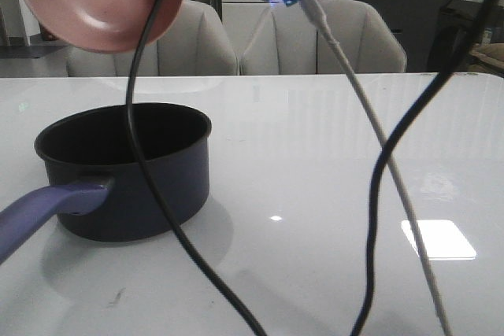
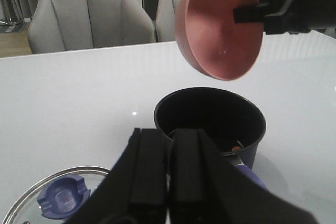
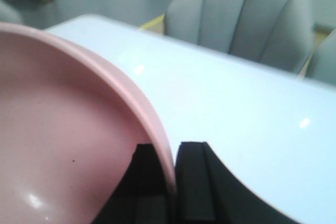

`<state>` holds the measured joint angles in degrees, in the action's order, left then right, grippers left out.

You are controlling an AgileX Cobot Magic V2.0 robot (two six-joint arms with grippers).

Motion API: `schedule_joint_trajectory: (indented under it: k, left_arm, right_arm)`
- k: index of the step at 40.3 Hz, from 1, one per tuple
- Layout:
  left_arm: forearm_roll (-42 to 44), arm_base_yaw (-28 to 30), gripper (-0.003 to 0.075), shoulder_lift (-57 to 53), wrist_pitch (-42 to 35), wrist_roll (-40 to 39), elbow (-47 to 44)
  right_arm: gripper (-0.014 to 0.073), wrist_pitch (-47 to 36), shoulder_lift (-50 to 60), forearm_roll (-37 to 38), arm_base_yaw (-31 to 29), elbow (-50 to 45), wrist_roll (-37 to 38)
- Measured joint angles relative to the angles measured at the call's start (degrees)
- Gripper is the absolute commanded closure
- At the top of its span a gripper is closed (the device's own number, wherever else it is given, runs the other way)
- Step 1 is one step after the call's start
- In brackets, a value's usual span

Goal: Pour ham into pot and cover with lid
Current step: 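Tilt the pink bowl to pour the orange pieces into the saucepan, then carry the empty bowl back and set it on the table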

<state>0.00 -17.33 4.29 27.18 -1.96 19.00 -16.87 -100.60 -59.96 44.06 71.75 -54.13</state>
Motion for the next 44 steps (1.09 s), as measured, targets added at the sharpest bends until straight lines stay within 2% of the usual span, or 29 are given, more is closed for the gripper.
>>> schedule_joint_trajectory:
  k: [6, 9, 14, 22, 30, 34, 38, 44]
  left_arm:
    - [0.0, 0.0, 0.0607, 0.0, 0.0, 0.0, 0.0]
    - [0.0, 0.0, 0.0607, 0.0, 0.0, 0.0, 0.0]
    - [0.0, 0.0, 0.0607, 0.0, 0.0, 0.0, 0.0]
    - [0.0, 0.0, 0.0607, 0.0, 0.0, 0.0, 0.0]
    - [0.0, 0.0, 0.0607, 0.0, 0.0, 0.0, 0.0]
    - [0.0, 0.0, 0.0607, 0.0, 0.0, 0.0, 0.0]
    - [0.0, 0.0, 0.0607, 0.0, 0.0, 0.0, 0.0]
    - [0.0, 0.0, 0.0607, 0.0, 0.0, 0.0, 0.0]
  right_arm:
    - [0.0456, 13.93, 1.4, -10.83, -4.5, -0.57, -5.03]
    - [0.0456, 18.7, 2.31, -12.52, -6.59, -1.43, -5.77]
    - [0.0456, 23.52, 4.05, -12.85, -9.76, -4.41, -6.16]
    - [0.0456, 26.05, 7.47, -9.55, -13.32, -12.23, -6.31]
    - [0.0456, 31.21, 12.77, -7.82, -20.45, -20.26, -6.09]
    - [0.0456, 37.34, 13.14, -2.81, -26.16, -21.58, -2.43]
    - [0.0456, 41.92, 13.14, 4.77, -30.59, -21.58, 4.69]
    - [0.0456, 44.82, 13.24, 21.18, -35.6, -21.58, 18.39]
